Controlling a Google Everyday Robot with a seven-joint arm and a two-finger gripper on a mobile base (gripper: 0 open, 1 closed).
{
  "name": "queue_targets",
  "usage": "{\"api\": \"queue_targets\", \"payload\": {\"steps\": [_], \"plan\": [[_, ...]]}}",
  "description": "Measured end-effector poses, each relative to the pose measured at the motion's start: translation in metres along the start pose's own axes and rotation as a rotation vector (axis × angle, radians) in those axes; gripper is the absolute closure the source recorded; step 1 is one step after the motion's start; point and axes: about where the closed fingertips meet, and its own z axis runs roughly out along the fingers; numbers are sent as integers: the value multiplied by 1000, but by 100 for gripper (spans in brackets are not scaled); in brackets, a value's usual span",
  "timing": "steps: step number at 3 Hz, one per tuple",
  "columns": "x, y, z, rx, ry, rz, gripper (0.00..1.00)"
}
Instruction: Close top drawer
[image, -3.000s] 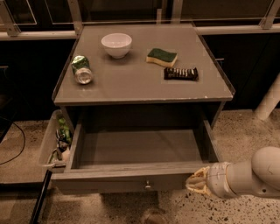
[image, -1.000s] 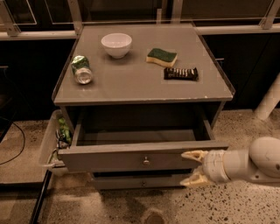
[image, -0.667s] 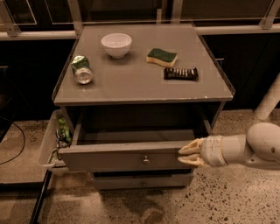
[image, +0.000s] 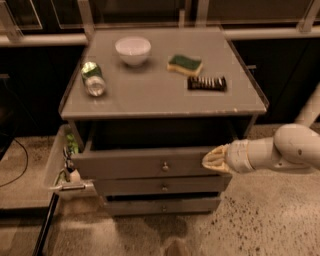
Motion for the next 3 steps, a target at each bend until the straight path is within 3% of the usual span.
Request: {"api": "queue_targets", "payload": {"steps": [1,3], "plan": [[0,1,0,0,0,0,82],[0,1,0,0,0,0,36]]}}
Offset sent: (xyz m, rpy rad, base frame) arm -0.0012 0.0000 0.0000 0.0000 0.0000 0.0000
